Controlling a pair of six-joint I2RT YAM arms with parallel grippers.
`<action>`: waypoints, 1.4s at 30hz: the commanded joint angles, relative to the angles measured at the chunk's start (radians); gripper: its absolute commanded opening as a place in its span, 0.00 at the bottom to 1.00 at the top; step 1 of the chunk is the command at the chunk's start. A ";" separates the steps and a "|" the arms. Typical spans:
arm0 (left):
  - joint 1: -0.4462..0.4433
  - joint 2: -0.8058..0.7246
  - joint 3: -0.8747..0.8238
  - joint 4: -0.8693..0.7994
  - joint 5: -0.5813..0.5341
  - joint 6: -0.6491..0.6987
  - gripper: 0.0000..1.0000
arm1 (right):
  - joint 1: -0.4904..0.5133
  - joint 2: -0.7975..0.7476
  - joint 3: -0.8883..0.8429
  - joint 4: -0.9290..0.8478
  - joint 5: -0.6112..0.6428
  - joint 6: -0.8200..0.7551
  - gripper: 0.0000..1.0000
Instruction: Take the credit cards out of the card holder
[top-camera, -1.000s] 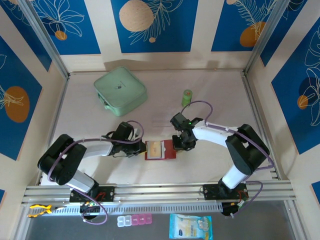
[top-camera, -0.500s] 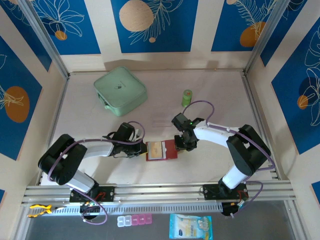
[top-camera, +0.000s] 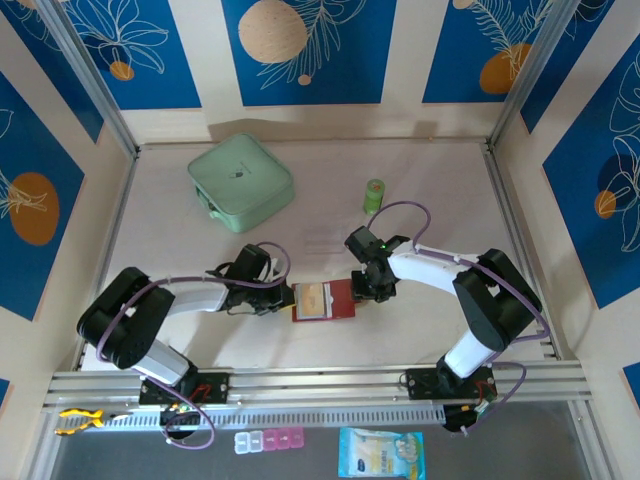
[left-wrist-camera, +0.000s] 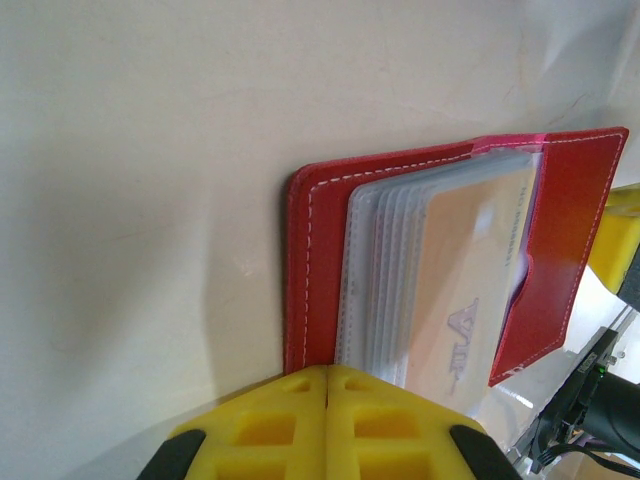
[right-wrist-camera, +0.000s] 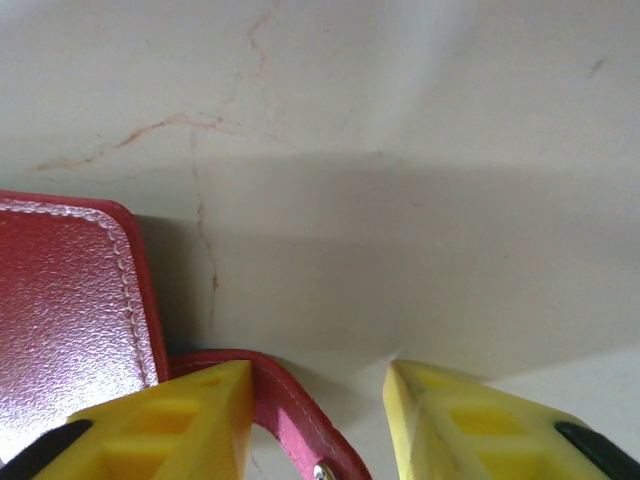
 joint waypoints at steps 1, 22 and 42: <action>-0.016 0.028 -0.013 -0.124 -0.040 0.012 0.00 | -0.018 0.025 -0.011 -0.088 0.081 -0.001 0.46; -0.017 0.002 -0.022 -0.076 -0.012 -0.008 0.00 | 0.090 -0.151 0.257 -0.331 0.115 0.071 0.51; -0.019 -0.005 -0.032 -0.080 -0.016 -0.012 0.00 | 0.163 0.149 0.248 -0.227 0.028 0.126 0.69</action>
